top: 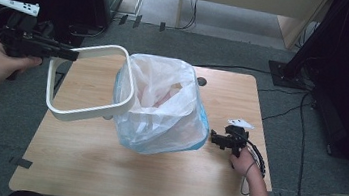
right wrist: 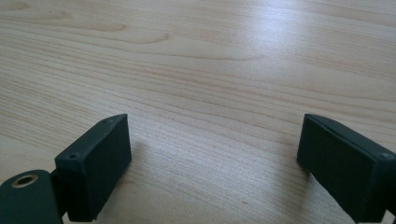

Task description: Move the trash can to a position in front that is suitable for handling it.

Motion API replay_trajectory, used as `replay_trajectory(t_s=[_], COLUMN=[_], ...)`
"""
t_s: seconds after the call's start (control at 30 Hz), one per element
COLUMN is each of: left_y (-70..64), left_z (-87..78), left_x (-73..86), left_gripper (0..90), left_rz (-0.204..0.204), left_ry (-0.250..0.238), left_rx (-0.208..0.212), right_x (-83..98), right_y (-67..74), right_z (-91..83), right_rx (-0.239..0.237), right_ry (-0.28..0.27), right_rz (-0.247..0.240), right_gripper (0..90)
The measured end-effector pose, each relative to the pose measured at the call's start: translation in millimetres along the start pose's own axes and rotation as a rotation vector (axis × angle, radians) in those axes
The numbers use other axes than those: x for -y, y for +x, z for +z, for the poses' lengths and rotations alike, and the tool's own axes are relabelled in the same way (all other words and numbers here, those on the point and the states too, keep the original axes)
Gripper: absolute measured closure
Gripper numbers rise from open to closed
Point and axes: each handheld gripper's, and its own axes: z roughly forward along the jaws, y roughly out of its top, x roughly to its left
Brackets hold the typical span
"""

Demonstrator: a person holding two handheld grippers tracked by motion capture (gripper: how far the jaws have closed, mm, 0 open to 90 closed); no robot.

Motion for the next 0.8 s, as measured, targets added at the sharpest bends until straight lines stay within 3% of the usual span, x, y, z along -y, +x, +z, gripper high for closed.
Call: replay_trajectory(t_s=[0.47,0.8], left_y=[7.4,11.5], left_z=[-36.1,-42.5], left_x=[27.8,56.6], left_gripper=[75.8,75.7], left_rz=[-0.012,-0.017], left_ry=[-0.014,-0.002], left_rx=[-0.052,-0.071], right_x=[0.0,-0.1], right_y=[0.0,0.0], right_z=[0.0,0.2], right_rx=[0.000,0.000], right_ry=[0.000,-0.001], right_rz=[0.000,-0.001], right_gripper=[9.7,9.7])
